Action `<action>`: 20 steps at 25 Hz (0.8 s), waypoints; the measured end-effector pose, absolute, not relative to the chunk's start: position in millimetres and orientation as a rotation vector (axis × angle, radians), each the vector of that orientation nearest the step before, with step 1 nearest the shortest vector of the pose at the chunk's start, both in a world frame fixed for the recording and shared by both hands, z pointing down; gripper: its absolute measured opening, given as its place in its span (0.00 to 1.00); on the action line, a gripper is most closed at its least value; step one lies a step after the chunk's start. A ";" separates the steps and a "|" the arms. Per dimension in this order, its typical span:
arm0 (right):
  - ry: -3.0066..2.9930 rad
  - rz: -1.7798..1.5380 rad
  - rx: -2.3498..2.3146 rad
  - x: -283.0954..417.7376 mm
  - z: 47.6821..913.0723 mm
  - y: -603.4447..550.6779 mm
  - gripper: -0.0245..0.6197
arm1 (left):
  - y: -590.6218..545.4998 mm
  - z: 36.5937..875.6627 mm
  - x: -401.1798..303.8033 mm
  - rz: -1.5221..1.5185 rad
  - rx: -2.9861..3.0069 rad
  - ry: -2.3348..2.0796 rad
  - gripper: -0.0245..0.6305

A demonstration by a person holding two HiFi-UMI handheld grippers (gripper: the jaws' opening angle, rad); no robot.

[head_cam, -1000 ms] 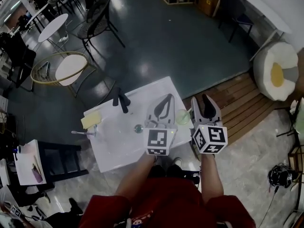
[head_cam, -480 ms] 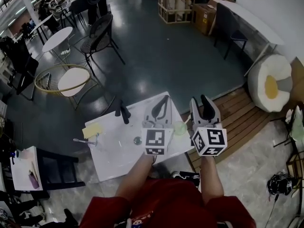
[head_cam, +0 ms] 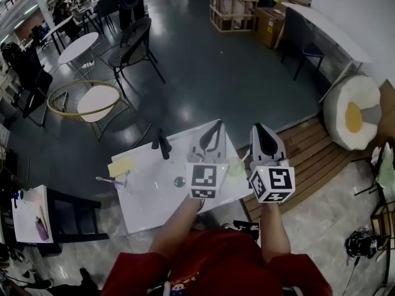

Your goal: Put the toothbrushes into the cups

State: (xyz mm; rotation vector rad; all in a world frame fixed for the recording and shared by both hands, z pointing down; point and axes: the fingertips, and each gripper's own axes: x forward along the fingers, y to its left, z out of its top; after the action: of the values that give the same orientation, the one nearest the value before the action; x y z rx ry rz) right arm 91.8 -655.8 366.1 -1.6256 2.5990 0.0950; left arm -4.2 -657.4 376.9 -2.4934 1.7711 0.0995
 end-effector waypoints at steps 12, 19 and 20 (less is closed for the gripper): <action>2.602 0.142 -1.689 91.4 368.4 -652.0 0.08 | -653.4 378.7 -7.2 0.105 -2.495 1.776 0.08; 2.589 0.129 -1.720 97.6 372.3 -649.4 0.08 | -650.4 379.8 -7.0 0.106 -2.501 1.774 0.08; 2.586 0.128 -1.724 98.3 372.4 -649.3 0.08 | -650.2 379.9 -7.2 0.106 -2.502 1.774 0.08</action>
State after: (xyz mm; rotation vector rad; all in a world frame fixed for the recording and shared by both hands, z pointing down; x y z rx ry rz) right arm 98.3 -649.3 372.4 -1.7237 2.5862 0.1281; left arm -7.2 -650.2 379.9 -2.5016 1.7741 0.1062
